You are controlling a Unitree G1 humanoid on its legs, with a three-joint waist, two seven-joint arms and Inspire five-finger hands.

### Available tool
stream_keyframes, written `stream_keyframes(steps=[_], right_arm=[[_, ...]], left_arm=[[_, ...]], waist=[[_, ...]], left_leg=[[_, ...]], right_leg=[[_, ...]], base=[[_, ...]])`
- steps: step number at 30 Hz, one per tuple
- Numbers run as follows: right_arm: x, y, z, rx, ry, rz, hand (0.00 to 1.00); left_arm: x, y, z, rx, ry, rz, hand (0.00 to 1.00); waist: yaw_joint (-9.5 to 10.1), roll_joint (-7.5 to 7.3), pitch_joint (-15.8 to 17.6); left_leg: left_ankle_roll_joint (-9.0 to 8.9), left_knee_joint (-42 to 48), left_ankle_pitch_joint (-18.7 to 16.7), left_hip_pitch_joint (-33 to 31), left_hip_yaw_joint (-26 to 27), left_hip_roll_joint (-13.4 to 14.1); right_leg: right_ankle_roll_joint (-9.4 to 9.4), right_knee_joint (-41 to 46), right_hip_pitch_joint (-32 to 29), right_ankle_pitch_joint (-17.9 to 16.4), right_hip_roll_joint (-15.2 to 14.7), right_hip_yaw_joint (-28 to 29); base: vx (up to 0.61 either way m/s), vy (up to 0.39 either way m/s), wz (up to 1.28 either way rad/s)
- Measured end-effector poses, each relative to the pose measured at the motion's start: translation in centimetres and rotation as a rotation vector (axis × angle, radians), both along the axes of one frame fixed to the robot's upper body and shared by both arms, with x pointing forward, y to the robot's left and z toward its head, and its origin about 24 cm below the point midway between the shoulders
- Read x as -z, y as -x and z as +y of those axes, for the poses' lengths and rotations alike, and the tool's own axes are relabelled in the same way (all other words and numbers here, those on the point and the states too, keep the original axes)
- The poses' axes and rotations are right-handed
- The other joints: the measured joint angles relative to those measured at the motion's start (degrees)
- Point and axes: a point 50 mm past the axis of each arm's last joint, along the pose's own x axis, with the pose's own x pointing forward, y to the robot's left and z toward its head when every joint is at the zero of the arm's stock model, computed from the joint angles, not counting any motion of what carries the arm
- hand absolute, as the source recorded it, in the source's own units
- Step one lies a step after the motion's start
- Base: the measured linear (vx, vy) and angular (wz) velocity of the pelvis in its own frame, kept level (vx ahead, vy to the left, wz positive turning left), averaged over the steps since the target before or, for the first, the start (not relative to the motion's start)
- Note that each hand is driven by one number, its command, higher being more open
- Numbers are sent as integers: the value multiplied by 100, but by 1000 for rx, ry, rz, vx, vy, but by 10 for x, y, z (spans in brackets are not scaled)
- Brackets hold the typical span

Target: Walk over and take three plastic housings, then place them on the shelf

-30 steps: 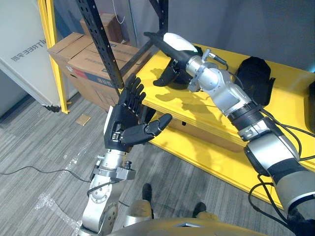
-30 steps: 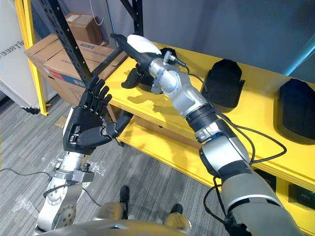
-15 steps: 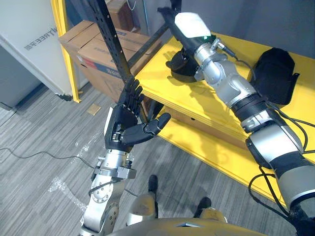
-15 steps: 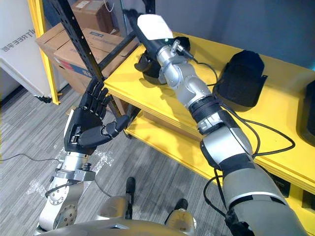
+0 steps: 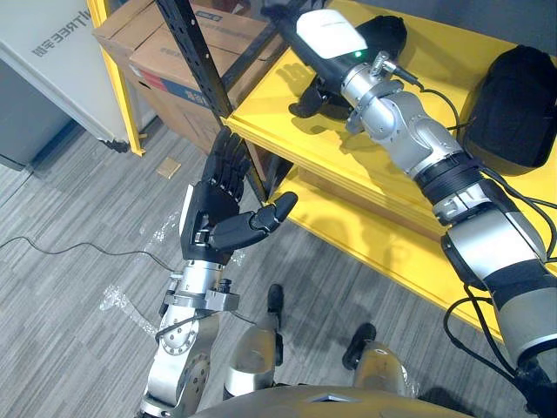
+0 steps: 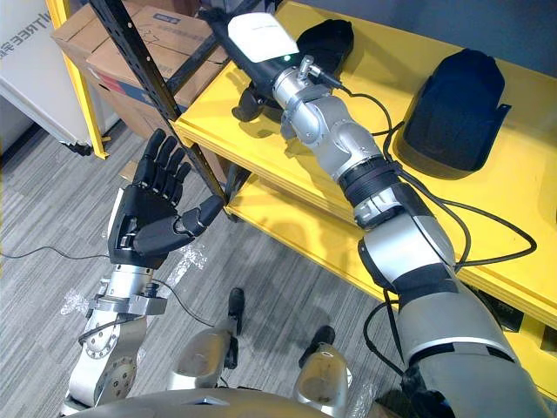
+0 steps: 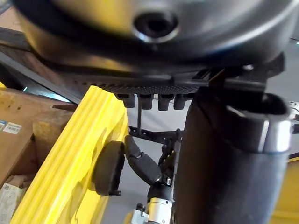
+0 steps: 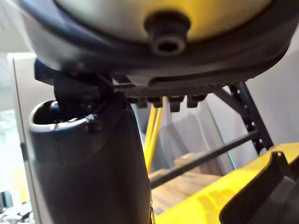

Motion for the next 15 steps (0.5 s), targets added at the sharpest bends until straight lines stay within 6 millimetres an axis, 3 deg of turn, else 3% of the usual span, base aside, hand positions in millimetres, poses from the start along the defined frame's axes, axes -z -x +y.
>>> stream_keyframes(steps=[15], right_arm=[[-10, -1, -3, 39, 136, -18, 100]], left_arm=[[-12, -6, -1, 5, 3, -68, 100]], waist=[[-17, -56, 363]], left_leg=[[12, 4, 17, -5, 26, -33]], right_leg=[[16, 108, -82, -41, -57, 49]], base=[[15, -21, -1]])
